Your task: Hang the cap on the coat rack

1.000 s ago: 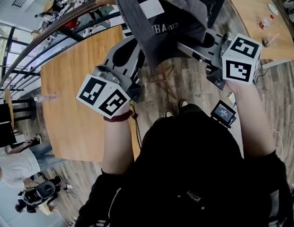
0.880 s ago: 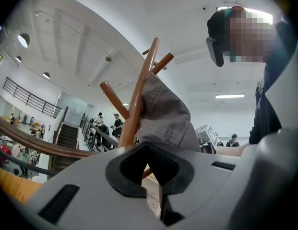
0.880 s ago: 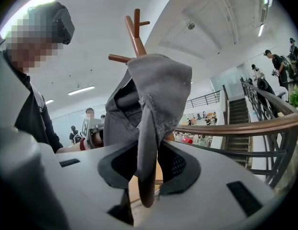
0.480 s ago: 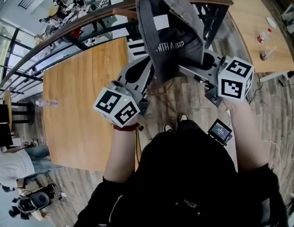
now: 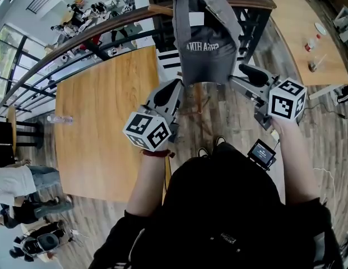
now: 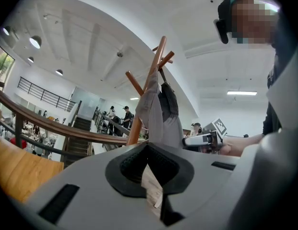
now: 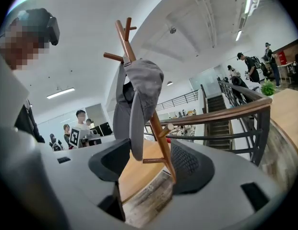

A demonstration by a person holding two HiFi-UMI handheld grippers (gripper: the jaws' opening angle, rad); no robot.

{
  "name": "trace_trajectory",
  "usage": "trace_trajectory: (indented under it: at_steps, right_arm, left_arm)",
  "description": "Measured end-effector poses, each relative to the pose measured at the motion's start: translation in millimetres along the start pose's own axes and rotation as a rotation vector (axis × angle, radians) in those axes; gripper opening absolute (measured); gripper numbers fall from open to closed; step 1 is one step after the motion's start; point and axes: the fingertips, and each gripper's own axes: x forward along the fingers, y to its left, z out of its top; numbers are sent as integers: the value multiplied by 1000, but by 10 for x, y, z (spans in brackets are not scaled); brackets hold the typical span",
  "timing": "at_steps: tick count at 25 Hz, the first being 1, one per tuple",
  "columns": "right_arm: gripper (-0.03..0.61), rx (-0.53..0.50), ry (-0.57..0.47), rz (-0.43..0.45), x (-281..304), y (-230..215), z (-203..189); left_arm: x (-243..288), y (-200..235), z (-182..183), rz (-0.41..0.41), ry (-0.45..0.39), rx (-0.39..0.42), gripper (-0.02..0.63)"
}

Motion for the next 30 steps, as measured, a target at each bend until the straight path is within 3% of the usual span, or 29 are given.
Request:
trace_trajectory:
  at_steps: [5, 6, 8, 18, 25, 30]
  right_arm:
    - [251, 42, 89, -34, -90, -139, -427]
    - [221, 58, 104, -25, -124, -102, -512]
    - [18, 77, 120, -4, -167, -8, -624]
    - [15, -6, 40, 28, -99, 412, -376]
    - [15, 14, 19, 19, -70, 322, 136]
    - [15, 16, 5, 30, -167, 321, -29]
  left_arm:
    - [-33, 26, -432, 20, 87, -47, 3]
    - [-53, -29, -523, 12, 109, -56, 3]
    - [-76, -154, -659, -15, 141, -68, 3]
    - [35, -572, -501, -179, 116, 14, 3]
    - [257, -515, -120, -212, 130, 19, 3]
    - [230, -589, -290, -211, 116, 20, 3]
